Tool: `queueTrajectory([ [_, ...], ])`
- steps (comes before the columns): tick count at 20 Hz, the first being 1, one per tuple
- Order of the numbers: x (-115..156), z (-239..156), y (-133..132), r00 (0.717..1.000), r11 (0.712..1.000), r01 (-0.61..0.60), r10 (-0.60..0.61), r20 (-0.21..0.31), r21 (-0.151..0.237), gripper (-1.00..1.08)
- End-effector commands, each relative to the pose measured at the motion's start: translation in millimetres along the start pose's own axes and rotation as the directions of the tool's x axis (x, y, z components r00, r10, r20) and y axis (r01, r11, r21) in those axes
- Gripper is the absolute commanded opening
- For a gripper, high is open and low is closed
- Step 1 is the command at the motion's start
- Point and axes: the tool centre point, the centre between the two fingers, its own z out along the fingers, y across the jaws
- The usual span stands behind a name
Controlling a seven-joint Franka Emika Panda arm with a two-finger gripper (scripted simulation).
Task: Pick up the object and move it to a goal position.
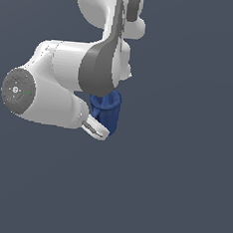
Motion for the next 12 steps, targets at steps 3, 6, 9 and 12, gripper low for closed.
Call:
queueTrajectory([
  [3, 0, 0, 0, 1.0, 1.0, -0.001, 0.001, 0.001, 0.0, 0.28],
  [6, 0, 2, 0, 1.0, 1.0, -0.001, 0.001, 0.001, 0.0, 0.28],
  [9, 0, 7, 0, 1.0, 1.0, -0.001, 0.001, 0.001, 0.0, 0.28],
  [12, 0, 14, 0, 1.0, 1.0, -0.002, 0.002, 0.002, 0.0, 0.28],
])
